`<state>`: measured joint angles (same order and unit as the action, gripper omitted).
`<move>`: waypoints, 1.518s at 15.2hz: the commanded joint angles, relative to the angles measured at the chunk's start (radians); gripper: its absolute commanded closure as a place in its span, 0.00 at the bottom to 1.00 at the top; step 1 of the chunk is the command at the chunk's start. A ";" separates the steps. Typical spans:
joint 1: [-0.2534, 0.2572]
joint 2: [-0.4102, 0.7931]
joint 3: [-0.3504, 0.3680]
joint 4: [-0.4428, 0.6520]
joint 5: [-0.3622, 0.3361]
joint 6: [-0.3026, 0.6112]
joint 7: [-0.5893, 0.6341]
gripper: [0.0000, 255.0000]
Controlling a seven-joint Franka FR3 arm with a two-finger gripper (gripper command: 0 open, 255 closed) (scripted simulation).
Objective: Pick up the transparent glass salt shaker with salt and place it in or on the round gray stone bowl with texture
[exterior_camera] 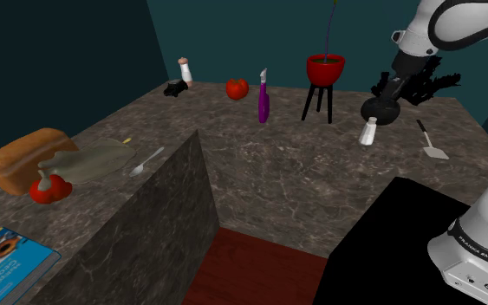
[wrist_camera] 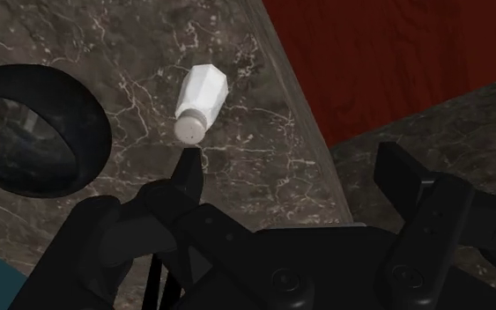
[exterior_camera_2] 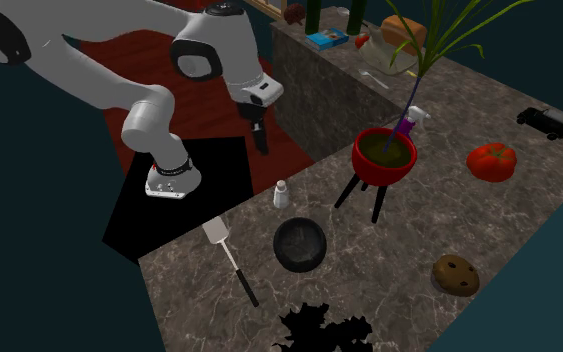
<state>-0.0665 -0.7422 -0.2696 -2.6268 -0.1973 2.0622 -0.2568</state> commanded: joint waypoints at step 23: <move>0.078 0.394 -0.316 -0.091 0.045 0.543 -0.290 0.00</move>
<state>0.0118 -0.3489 -0.5858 -2.7173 -0.1520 2.6042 -0.5466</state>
